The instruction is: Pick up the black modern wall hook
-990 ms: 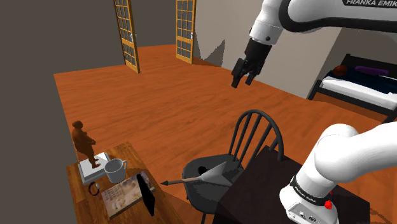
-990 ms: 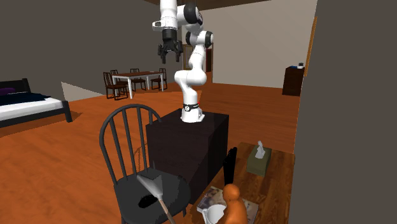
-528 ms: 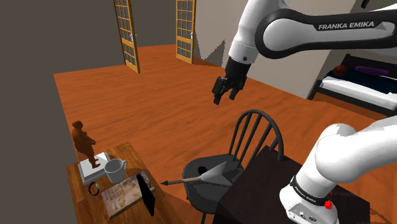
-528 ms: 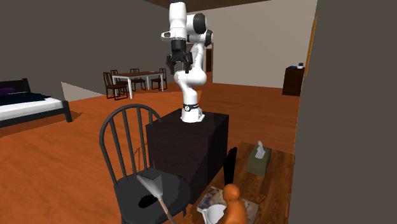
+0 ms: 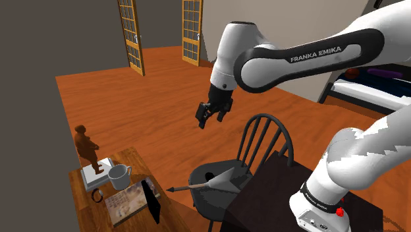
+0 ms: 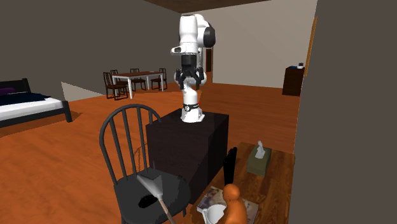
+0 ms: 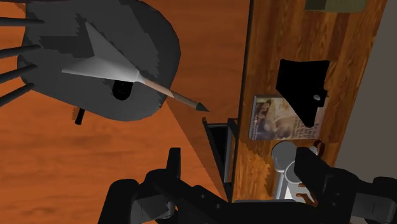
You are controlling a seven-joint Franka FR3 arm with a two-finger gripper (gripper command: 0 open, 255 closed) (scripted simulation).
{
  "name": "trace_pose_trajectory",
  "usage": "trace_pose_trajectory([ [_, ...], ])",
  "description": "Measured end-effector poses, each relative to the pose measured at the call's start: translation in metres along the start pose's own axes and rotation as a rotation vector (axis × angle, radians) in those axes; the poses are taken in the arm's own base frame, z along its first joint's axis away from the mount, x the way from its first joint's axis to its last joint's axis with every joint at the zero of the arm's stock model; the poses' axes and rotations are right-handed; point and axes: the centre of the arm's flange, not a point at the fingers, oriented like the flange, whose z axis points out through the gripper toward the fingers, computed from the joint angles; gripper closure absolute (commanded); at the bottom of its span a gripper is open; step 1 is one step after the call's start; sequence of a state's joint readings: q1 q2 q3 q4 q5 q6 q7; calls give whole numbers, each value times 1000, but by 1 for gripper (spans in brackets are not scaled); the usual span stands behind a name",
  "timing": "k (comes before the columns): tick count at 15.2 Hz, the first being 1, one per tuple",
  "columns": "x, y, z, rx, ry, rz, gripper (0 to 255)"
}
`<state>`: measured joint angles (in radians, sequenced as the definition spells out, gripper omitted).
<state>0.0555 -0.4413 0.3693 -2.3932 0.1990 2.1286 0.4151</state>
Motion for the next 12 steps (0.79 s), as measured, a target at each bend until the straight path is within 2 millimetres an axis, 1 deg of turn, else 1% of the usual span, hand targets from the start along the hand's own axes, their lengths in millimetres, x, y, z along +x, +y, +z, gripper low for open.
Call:
trace_pose_trajectory([
  [6,8,-55,57,-10,-10,0,0],
  [8,12,-71,79,-13,-14,0,0],
  [9,12,-79,86,-15,-16,0,0],
  [10,13,-91,99,-15,-17,0,0],
  [12,14,-106,115,-19,-21,0,0],
])
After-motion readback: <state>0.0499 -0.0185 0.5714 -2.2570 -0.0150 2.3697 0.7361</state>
